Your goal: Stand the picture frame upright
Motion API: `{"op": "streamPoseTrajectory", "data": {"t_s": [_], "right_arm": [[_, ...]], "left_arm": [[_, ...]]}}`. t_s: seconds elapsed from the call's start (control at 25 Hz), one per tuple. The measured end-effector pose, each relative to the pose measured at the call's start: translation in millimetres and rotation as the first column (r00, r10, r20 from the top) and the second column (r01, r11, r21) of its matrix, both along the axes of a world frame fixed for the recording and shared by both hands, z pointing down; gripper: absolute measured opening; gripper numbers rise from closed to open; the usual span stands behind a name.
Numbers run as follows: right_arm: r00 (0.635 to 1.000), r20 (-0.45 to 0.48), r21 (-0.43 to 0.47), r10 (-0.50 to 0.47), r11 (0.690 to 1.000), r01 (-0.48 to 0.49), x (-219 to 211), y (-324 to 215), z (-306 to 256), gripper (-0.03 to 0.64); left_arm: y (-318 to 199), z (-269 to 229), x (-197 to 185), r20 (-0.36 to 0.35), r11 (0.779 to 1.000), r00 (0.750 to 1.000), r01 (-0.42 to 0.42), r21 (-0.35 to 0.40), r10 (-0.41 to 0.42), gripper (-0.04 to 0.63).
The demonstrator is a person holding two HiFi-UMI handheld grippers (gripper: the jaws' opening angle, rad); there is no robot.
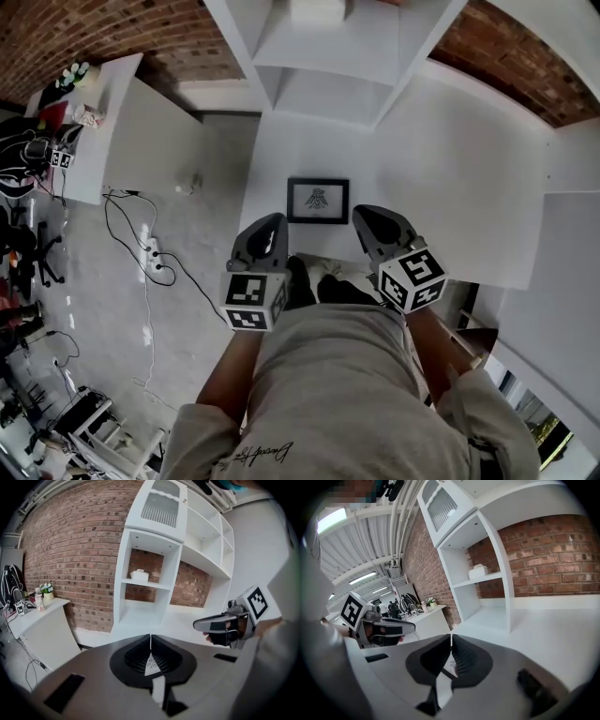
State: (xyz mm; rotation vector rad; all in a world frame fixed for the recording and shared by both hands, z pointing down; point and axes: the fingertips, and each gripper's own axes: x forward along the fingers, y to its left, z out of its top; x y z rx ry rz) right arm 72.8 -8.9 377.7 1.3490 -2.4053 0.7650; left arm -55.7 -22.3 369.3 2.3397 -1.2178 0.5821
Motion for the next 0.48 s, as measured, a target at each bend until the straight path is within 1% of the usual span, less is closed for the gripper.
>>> {"op": "streamPoseTrajectory", "data": {"t_s": [0.12,0.28,0.48], "right_arm": [[1.0,-0.006,-0.024,0.02,1.0,-0.02,1,-4,11,0.029],[0.999,-0.013,-0.05,0.034,0.998,-0.035,3,-9,24,0.029],[0.998,-0.022,-0.077,0.067,0.995,-0.068,5,-14,44,0.029]], "left_arm": [[-7,7,-2,0.002,1.0,1.0,-0.018,-0.012,0.018,0.018],[-15,17,-2,0.023,0.999,0.999,-0.043,-0.026,0.044,0.018],[-20,36,-4,0.027,0.996,0.996,-0.081,-0.048,0.083,0.018]]}}
